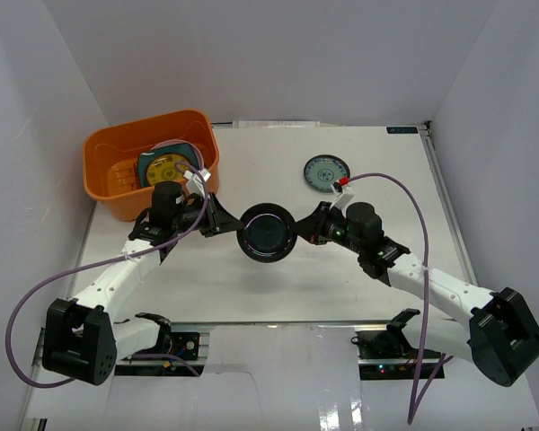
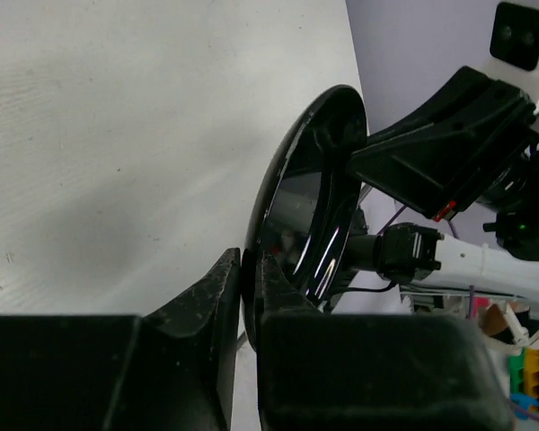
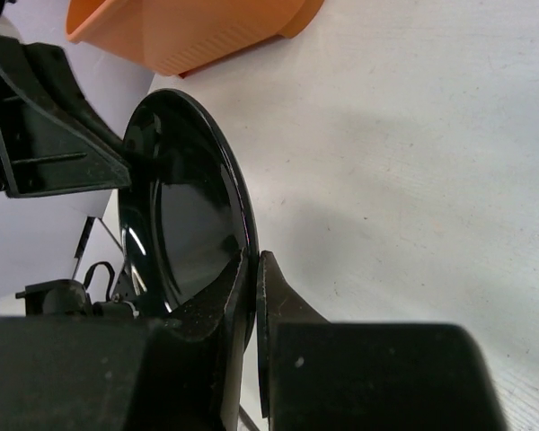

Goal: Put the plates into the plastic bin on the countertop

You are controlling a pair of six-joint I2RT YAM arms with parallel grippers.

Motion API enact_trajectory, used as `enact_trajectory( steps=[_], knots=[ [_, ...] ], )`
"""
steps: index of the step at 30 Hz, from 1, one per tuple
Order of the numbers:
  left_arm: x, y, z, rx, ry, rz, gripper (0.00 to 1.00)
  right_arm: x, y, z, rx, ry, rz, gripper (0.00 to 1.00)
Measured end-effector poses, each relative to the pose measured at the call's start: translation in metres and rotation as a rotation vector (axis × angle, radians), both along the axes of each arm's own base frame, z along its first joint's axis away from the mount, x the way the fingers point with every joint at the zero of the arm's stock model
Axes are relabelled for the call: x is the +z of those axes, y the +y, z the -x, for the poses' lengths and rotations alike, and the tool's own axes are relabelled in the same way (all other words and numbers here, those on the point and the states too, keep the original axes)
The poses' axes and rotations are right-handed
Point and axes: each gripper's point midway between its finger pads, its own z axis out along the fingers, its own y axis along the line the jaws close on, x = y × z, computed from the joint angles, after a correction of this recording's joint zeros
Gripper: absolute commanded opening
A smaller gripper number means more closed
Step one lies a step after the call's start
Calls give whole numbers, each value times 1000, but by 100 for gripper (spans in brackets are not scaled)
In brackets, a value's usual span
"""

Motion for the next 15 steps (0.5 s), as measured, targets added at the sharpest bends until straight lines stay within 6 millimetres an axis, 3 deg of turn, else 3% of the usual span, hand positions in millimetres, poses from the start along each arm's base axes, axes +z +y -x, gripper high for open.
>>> enact_trajectory(
  steps=[2, 6, 7, 9, 10, 13, 15],
  knots=[
    [2, -2, 1, -15, -23, 0, 7, -2, 1, 0, -1, 8, -1, 8],
    [5, -3, 0, -30, -45, -1, 0, 2, 0, -3, -11, 7, -16, 8],
    [5, -4, -1, -32, -46, 1, 0, 2, 0, -3, -13, 6, -17, 15],
    [5, -4, -3, -31, -44, 3, 0, 4, 0, -4, -17, 5, -25, 37],
    [4, -4, -3, -26, -36, 3, 0, 6, 1, -4, -14, -1, -31, 66],
    [5, -3, -10, 5, -25, -6, 0, 11, 0, -2, -9, -12, -36, 98],
    [18, 1, -21, 43, -45, -15, 0, 13, -3, 1, -8, -25, -28, 96]
  ],
)
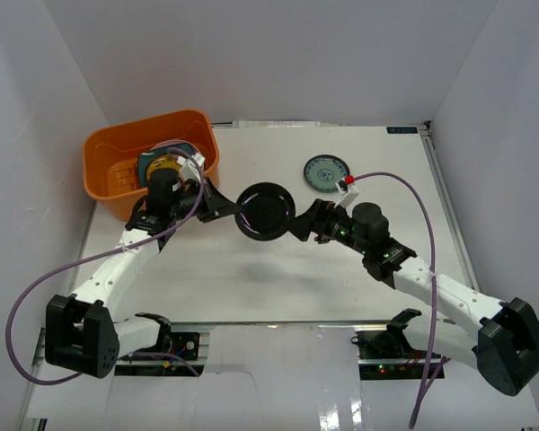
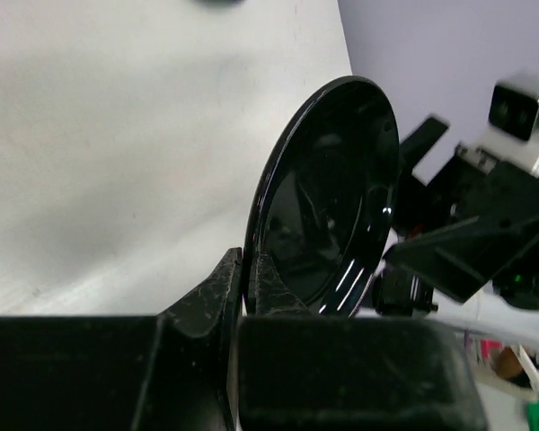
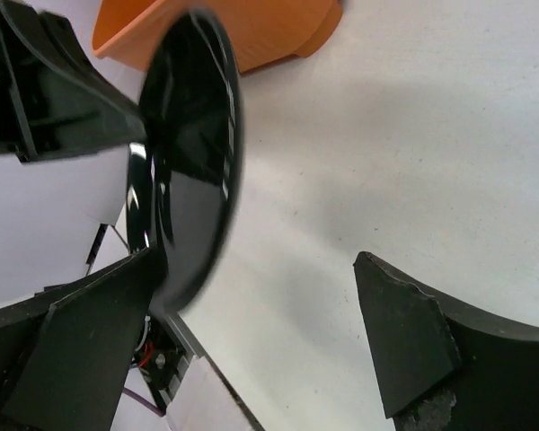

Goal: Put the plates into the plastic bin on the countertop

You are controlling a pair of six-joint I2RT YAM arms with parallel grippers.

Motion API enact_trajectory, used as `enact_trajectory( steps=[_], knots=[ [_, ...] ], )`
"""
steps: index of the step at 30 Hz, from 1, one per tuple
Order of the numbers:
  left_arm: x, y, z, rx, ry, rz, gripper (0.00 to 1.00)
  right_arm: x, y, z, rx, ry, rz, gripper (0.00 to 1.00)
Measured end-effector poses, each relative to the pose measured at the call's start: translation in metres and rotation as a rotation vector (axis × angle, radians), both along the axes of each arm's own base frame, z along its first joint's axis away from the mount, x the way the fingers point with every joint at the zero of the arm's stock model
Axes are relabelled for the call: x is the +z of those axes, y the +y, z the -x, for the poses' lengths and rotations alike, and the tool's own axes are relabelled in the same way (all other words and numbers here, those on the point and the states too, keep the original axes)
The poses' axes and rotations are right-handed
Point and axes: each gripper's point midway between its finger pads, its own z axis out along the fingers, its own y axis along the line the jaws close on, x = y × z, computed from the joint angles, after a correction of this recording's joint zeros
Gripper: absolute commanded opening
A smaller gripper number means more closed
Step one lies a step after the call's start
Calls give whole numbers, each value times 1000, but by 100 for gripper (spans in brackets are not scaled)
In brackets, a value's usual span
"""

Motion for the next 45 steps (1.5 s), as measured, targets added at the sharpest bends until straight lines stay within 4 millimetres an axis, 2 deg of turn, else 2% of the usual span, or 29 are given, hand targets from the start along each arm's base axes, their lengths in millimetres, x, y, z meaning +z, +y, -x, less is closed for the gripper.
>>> enact_trajectory(
  steps=[3, 5, 8, 10, 12, 14, 16, 20, 23, 24, 27, 28, 30, 31, 35, 38, 39, 42, 44, 45],
  knots=[
    [35, 18, -31, 105, -69, -2, 0, 9, -9, 3, -12, -34, 11, 93],
    [64, 45, -60, 225, -129, -11, 0, 19, -16, 7, -25, -70, 15, 93],
    [96, 109, -99, 474, -206, -39, 0, 31, -28, 10, -51, -128, 26, 93],
    [100, 157, -115, 652, -209, -66, 0, 35, -36, 10, -75, -155, 43, 93],
    [90, 199, -126, 805, -178, -95, 0, 33, -43, 9, -101, -175, 63, 94],
    [73, 228, -135, 910, -131, -125, 0, 21, -50, 5, -131, -169, 105, 95],
    [47, 246, -145, 981, -65, -167, 0, 2, -58, 0, -164, -141, 161, 97],
    [-9, 268, -157, 1055, 70, -265, 0, -30, -76, -18, -236, -75, 257, 99],
    [-36, 280, -165, 1077, 137, -321, 18, -51, -99, -40, -311, -8, 293, 100],
    [-39, 283, -169, 1083, 141, -331, 35, -58, -107, -49, -341, 11, 298, 100],
    [-38, 291, -180, 1093, 133, -336, 69, -85, -135, -75, -431, 96, 326, 99],
    [-37, 291, -181, 1094, 130, -331, 85, -97, -143, -82, -456, 134, 339, 99],
    [-36, 290, -182, 1084, 128, -314, 95, -116, -158, -96, -504, 200, 348, 100],
    [-34, 288, -184, 1079, 123, -296, 98, -125, -163, -102, -520, 229, 353, 95],
    [-15, 271, -179, 1043, 64, -206, 98, -152, -181, -135, -590, 315, 346, 81],
    [23, 252, -161, 1016, -60, -142, 98, -157, -186, -169, -628, 327, 286, 72],
    [39, 244, -152, 1002, -109, -123, 98, -158, -187, -181, -638, 328, 257, 65],
    [88, 205, -123, 915, -277, -52, 98, -159, -185, -213, -657, 322, 181, 56],
    [117, 174, -105, 822, -374, -20, 98, -160, -182, -233, -662, 322, 125, 52],
    [130, 154, -97, 761, -424, -7, 98, -161, -180, -241, -661, 322, 105, 46]
  ],
)
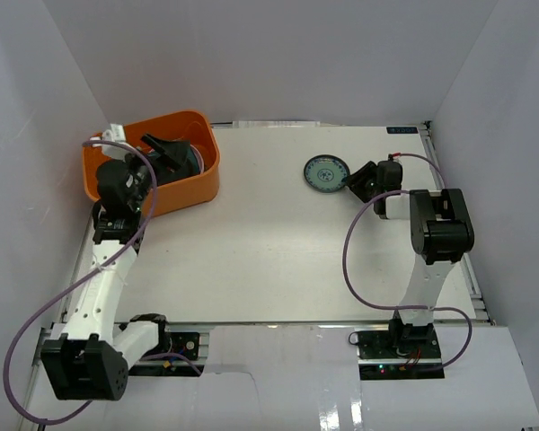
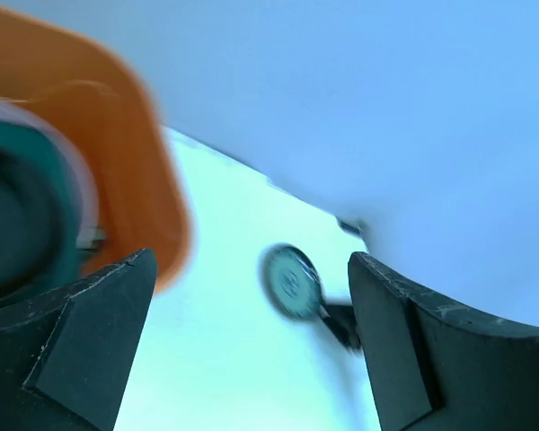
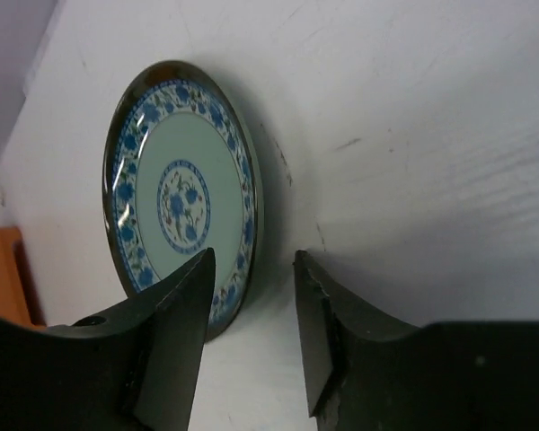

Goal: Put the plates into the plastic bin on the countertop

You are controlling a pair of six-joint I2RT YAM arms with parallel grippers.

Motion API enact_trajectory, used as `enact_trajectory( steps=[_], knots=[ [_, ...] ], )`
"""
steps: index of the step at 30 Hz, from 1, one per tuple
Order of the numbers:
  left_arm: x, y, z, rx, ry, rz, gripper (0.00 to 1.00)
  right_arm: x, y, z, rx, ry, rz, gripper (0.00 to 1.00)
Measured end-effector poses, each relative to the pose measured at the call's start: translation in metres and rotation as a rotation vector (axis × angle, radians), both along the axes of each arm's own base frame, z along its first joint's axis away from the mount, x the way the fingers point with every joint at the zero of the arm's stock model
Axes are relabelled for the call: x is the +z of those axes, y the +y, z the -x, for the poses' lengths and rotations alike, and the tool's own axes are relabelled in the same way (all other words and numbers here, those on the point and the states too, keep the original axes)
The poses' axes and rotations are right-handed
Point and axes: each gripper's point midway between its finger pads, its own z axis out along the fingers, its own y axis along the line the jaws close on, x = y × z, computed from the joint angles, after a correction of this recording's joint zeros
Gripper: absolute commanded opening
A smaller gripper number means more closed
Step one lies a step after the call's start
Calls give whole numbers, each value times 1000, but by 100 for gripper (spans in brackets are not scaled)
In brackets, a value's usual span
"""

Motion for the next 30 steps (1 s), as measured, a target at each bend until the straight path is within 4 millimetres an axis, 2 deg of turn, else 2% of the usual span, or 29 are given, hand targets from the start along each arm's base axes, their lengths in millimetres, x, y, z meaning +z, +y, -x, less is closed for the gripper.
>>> enact_trajectory(
  steps=[2, 3, 4, 5, 7, 10, 13, 16, 20, 23, 29, 30],
  knots=[
    [13, -41, 13, -134, -50, -41, 97, -2, 5, -14, -4, -9, -38, 36],
    [15, -61, 19, -200, -61, -64, 97, -4, 6, -20, -7, -9, -51, 24],
    [14, -81, 23, -269, -62, -86, 97, -5, 8, -24, -5, -11, -64, 19],
    [9, -99, 26, -330, -55, -105, 97, -8, 10, -26, -9, -2, -77, 8],
    [-6, -130, 30, -454, -19, -134, 96, -9, 13, -28, -4, 4, -104, 8],
    [-37, -155, 27, -573, 76, -161, 96, -6, 15, -19, 6, 8, -116, 8],
    [-64, -167, 29, -649, 165, -163, 96, 7, 19, 17, 45, 10, -126, 8],
    [-79, -178, 39, -736, 224, -143, 96, 40, 26, 59, 104, -52, -139, 8],
    [-86, -201, 48, -857, 261, -116, 94, 91, 53, 110, 240, -192, -169, 8],
    [-98, -218, 59, -925, 304, -110, 91, 113, 75, 147, 348, -261, -183, 8],
    [-127, -236, 71, -958, 398, -145, 73, 147, 105, 194, 492, -345, -209, 8],
    [-131, -238, 71, -956, 409, -154, 59, 152, 107, 199, 504, -357, -211, 8]
  ],
)
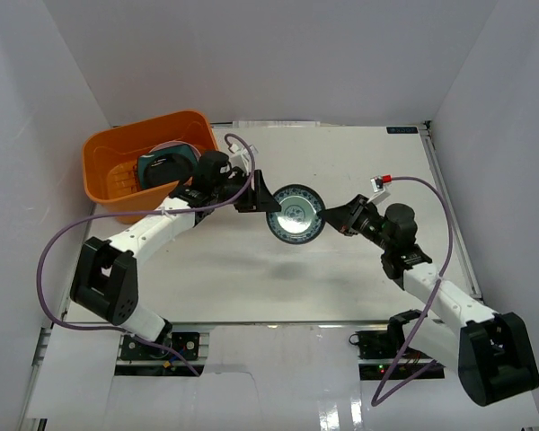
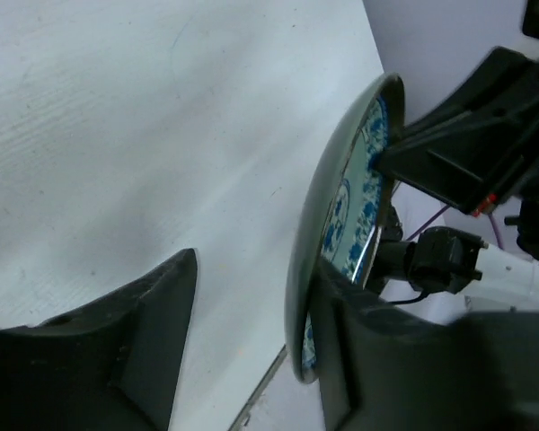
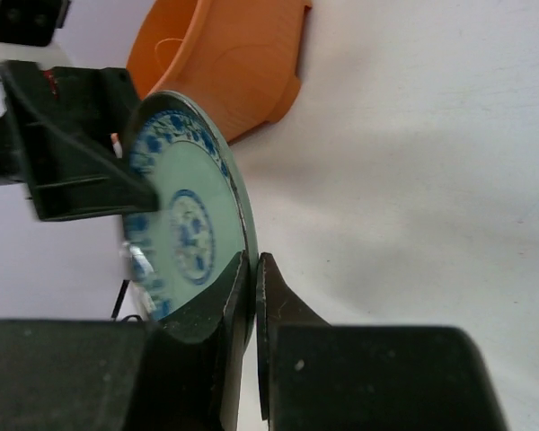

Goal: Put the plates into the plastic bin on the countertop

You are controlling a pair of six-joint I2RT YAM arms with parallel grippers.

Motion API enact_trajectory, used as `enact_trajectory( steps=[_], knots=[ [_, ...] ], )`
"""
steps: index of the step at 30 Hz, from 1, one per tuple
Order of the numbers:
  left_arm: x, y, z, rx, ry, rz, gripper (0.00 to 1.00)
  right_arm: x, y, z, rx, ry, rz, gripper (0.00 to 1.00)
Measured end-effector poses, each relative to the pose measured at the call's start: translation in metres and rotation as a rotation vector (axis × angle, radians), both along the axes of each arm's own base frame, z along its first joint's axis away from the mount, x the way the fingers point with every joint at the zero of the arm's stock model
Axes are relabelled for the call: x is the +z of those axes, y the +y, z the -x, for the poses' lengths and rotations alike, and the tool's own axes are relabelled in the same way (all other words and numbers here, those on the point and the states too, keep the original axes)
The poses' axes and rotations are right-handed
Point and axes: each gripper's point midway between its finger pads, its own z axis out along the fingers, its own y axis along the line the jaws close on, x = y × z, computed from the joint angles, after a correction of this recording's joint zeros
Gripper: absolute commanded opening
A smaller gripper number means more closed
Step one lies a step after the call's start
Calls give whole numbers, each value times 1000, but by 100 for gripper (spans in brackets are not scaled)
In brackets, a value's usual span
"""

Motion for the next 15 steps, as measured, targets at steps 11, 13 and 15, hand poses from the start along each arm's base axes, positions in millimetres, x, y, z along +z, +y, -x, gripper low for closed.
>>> enact_trajectory(
  steps=[11, 13, 15],
  knots=[
    [-10, -7, -4, 66, 4, -84, 0, 0, -10, 38, 13, -39, 67, 93],
    [3, 2, -19, 116, -12, -84, 0, 3, -12, 48, 27, -69, 79, 90],
    [25, 21, -45, 195, -41, -62, 0, 3, -15, 59, 43, -95, 91, 90]
  ],
)
